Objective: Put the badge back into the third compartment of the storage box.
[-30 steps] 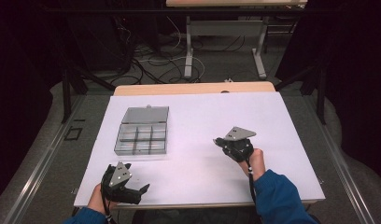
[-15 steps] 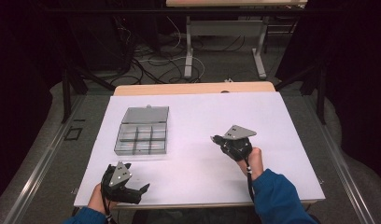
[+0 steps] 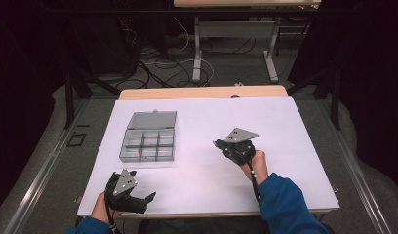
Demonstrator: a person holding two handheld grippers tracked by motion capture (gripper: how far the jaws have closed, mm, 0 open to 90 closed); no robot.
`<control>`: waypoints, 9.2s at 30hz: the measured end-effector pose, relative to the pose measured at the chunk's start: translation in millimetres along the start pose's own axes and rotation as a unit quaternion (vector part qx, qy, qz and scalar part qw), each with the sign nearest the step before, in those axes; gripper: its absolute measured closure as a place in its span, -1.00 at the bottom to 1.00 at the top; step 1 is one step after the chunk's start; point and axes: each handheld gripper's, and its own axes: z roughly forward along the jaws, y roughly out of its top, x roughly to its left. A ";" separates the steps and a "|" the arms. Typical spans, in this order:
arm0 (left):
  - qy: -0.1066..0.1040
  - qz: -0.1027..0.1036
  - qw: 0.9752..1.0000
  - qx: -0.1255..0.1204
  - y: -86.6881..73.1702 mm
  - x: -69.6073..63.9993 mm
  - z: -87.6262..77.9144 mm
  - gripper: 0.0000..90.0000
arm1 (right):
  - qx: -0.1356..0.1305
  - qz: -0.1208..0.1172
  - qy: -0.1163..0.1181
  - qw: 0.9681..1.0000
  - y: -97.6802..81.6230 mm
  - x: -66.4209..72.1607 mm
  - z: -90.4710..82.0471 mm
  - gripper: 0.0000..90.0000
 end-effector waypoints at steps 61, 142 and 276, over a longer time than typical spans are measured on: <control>-0.003 0.002 1.000 -0.005 2.4 0.4 2.9 -0.95 | -0.022 -0.028 0.047 0.998 38.6 13.2 41.5 0.96; -0.008 0.004 1.000 -0.007 4.3 0.5 4.9 -0.95 | 0.050 -0.029 0.054 0.997 85.7 28.9 129.4 0.95; -0.006 0.002 1.000 -0.007 5.4 0.9 5.5 -0.95 | 0.079 0.020 0.148 0.986 25.7 14.0 70.0 -0.84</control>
